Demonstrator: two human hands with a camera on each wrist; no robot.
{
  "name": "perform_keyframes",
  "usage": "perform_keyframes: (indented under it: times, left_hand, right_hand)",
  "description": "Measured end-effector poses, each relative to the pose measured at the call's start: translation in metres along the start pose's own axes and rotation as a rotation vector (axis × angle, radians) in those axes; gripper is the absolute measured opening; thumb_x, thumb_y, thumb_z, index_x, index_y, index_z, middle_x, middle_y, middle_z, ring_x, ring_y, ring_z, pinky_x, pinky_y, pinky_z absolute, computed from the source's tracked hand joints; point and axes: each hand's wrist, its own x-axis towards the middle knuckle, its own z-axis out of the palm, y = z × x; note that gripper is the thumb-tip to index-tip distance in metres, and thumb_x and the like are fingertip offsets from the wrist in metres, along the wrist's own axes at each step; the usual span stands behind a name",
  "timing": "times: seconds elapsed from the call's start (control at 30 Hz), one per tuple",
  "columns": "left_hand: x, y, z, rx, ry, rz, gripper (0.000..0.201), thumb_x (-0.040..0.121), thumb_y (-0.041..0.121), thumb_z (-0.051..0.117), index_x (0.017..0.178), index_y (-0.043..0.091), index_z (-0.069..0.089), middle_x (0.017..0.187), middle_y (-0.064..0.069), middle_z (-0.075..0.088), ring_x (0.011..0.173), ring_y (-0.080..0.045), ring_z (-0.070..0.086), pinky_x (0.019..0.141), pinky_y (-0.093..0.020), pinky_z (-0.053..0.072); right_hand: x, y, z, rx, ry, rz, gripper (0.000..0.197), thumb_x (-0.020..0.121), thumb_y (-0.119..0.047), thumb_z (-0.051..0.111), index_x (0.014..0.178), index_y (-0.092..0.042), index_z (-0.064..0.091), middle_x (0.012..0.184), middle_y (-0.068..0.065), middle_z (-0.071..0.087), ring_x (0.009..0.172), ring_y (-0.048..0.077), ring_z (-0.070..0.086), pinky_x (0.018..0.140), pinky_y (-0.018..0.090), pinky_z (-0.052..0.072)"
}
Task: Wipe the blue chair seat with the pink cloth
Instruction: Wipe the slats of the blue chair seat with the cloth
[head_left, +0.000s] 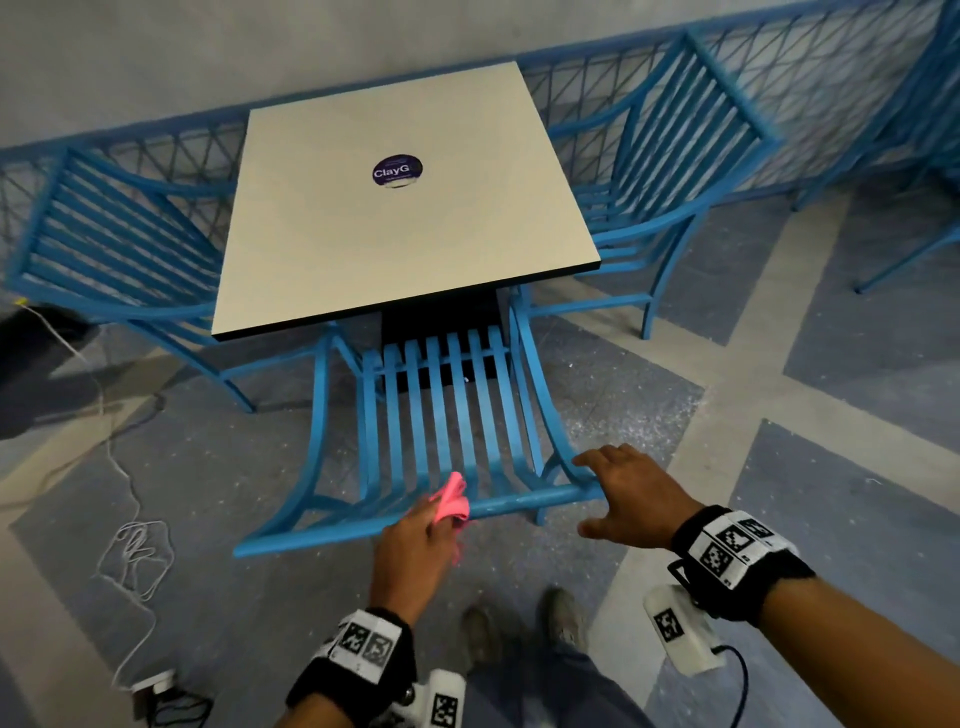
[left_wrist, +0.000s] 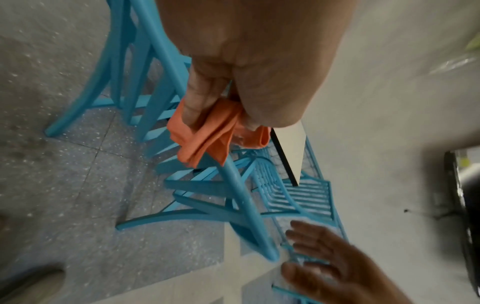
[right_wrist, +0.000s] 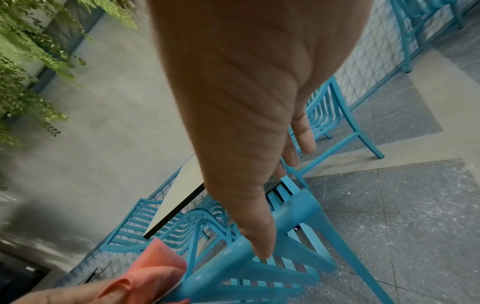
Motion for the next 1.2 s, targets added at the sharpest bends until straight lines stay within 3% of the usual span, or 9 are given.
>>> perform_keyframes:
  times: [0.07,0.13,0.23,0.57,0.63,0.73,0.87,1.03,1.2]
  left_hand:
    - [0.005,-0.002,0.027,0.109,-0.01,0.057,0.042,0.101,0.031,0.056,0.139,0.049,0.056,0.141,0.002,0.065,0.122,-0.015,0.065,0.105,-0.032,0.049]
    - [0.007,0.007,0.056,0.135,-0.001,0.05,0.047,0.103,0.028,0.054,0.146,0.045,0.049,0.155,-0.001,0.051,0.138,-0.025,0.052,0.115,-0.037,0.039]
    - [0.01,0.029,0.091,0.117,-0.015,0.06,0.047,0.103,0.034,0.05,0.149,0.04,0.046,0.153,-0.005,0.051,0.133,-0.031,0.057,0.113,-0.047,0.047]
    - [0.008,0.091,0.152,0.127,-0.155,0.311,0.049,0.1,0.016,0.053,0.15,0.014,0.049,0.153,-0.015,0.05,0.135,-0.034,0.053,0.114,-0.038,0.043]
    - [0.008,0.099,0.155,0.066,-0.171,0.436,0.052,0.097,0.012,0.054,0.148,0.017,0.051,0.147,-0.012,0.057,0.132,-0.028,0.056,0.115,-0.032,0.042]
    - [0.006,0.11,0.153,-0.083,-0.191,0.517,0.049,0.095,0.005,0.056,0.143,0.016,0.058,0.134,-0.007,0.068,0.123,-0.015,0.06,0.107,-0.006,0.035]
    - [-0.008,0.11,0.128,-0.206,-0.149,0.431,0.051,0.097,0.01,0.057,0.14,0.039,0.057,0.128,0.027,0.059,0.116,0.01,0.055,0.101,-0.001,0.037]
    - [-0.014,0.071,0.103,-0.138,-0.025,0.301,0.054,0.101,0.024,0.053,0.148,0.049,0.044,0.142,0.006,0.061,0.124,-0.012,0.061,0.108,-0.034,0.052]
    - [0.001,0.053,0.119,-0.105,-0.067,0.298,0.052,0.098,0.02,0.056,0.145,0.042,0.052,0.147,0.007,0.058,0.131,-0.011,0.056,0.115,-0.036,0.044]
  right_hand:
    - [-0.002,0.004,0.0,0.01,-0.001,0.02,0.088,0.069,-0.06,0.074,0.143,-0.026,0.041,0.136,0.002,0.054,0.121,0.023,0.047,0.104,0.037,0.04]
    - [-0.004,0.007,-0.001,0.014,-0.001,0.031,0.089,0.069,-0.06,0.075,0.143,-0.025,0.041,0.137,0.003,0.053,0.123,0.024,0.047,0.105,0.038,0.04]
    - [-0.009,0.013,-0.002,0.013,0.002,0.053,0.092,0.067,-0.06,0.077,0.144,-0.025,0.039,0.14,0.003,0.052,0.126,0.025,0.046,0.107,0.04,0.039]
    - [-0.029,0.038,-0.008,0.041,0.098,0.029,0.098,0.062,-0.059,0.074,0.145,-0.023,0.038,0.137,0.003,0.053,0.124,0.026,0.048,0.104,0.04,0.04]
    - [-0.033,0.04,-0.01,0.065,0.144,0.015,0.093,0.062,-0.058,0.068,0.144,-0.024,0.04,0.136,0.001,0.056,0.122,0.025,0.05,0.104,0.039,0.041]
    - [-0.034,0.04,-0.022,0.092,0.209,-0.007,0.087,0.065,-0.05,0.061,0.145,-0.023,0.04,0.137,0.003,0.057,0.122,0.025,0.051,0.104,0.039,0.041]
    - [-0.036,0.036,-0.037,0.158,0.283,0.005,0.082,0.067,-0.034,0.062,0.145,-0.019,0.042,0.138,0.007,0.056,0.122,0.027,0.05,0.104,0.04,0.038]
    - [-0.036,0.036,-0.043,0.188,0.297,0.038,0.083,0.065,-0.031,0.063,0.145,-0.019,0.041,0.139,0.009,0.055,0.124,0.029,0.049,0.107,0.041,0.036]
    - [-0.034,0.024,-0.033,0.157,0.254,0.013,0.083,0.066,-0.031,0.064,0.145,-0.019,0.041,0.139,0.008,0.055,0.124,0.028,0.049,0.107,0.042,0.038]
